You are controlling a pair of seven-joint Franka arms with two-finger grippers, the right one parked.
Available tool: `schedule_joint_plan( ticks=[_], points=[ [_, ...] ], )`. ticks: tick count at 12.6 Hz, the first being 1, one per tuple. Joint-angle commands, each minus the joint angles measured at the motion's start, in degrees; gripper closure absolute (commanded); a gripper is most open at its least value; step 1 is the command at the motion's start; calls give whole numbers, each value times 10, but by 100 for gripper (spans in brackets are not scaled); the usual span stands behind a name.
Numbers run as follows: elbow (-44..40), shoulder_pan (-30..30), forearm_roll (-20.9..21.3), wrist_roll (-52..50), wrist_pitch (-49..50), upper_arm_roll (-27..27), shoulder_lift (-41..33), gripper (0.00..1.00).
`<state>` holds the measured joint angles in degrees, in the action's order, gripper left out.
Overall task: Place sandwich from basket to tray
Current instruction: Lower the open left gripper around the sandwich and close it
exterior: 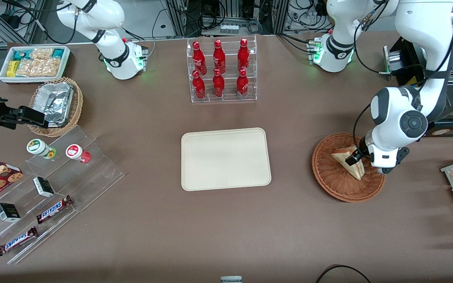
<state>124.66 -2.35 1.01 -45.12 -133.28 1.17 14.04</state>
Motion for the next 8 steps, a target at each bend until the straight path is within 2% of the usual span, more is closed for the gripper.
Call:
schedule_joint_plan(
  ticks=[1,4,5,6,8],
  points=[
    [22,-4,-5,-16,-32,2,-3,0],
    [22,-4,-5,-16,-32,3,0,0],
    [22,-4,-5,-16,-32,3,1,3],
    [22,-4,-11,-17,-32,3,5,14],
    [22,-4,-21,-19,-33,3,8,44]
  ],
)
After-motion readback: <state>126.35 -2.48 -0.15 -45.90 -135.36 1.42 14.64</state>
